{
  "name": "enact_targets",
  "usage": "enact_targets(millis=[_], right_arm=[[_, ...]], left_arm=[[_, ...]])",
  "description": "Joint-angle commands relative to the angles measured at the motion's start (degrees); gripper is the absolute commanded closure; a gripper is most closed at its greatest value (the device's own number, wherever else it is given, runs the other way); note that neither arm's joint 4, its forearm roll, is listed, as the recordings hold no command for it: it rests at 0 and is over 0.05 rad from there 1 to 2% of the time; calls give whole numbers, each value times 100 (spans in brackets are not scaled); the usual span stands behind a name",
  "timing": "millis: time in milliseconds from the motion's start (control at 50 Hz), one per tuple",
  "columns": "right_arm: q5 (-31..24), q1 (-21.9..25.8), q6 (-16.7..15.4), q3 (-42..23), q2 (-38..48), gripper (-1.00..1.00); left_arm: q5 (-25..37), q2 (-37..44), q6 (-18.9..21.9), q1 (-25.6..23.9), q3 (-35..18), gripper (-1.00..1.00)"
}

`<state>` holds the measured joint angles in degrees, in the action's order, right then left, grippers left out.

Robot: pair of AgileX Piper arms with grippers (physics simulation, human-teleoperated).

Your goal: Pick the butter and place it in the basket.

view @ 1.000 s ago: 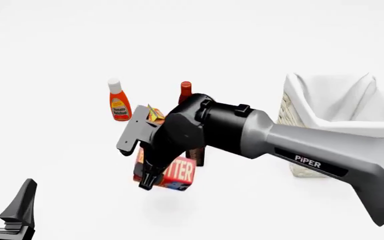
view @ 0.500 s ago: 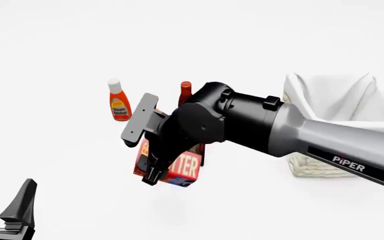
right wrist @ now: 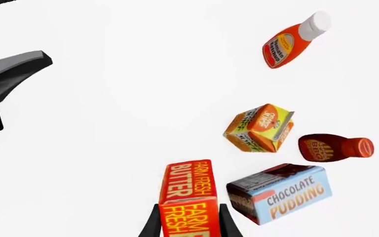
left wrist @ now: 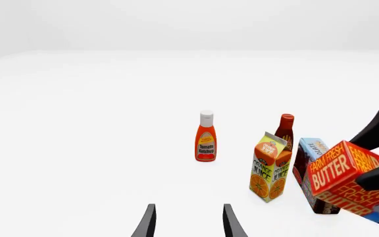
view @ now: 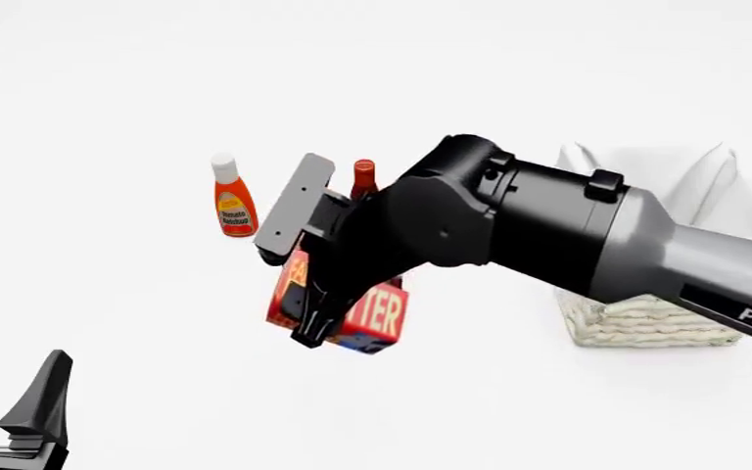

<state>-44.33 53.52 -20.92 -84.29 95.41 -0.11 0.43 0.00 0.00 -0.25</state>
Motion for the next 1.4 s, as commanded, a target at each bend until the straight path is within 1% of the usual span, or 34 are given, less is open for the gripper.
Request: enact_targets(millis=[20,140,400,420,520,820,980,1040,1180,1360,1400], right_arm=[[-30,-70,318,-144,-388,100],[75,-24,471,-45,-595,100],[204,-120,610,15,-783,100],[261,-116,690,26,-858,100],[333,-192,661,55,-931,100],[573,-410,730,157,-1208,100],[595,-521,752,133,-1344,100],[683,-658,770,131,-1381,100],[823,-751,820,237,-1455,100],[1077,-1089,772,259,-1661,100],[1092,-1101,780,261,-1666,100]], left_arm=[[0,0,0,0,0,-100],[0,0,0,0,0,-100],[0,0,0,0,0,-100],[0,0,0,0,0,-100],[0,0,0,0,0,-100],[0,0,0,0,0,-100],[0,0,0,0,0,-100],[0,0,0,0,0,-100],[0,0,0,0,0,-100],[0,0,0,0,0,-100],[0,0,0,0,0,-100]])
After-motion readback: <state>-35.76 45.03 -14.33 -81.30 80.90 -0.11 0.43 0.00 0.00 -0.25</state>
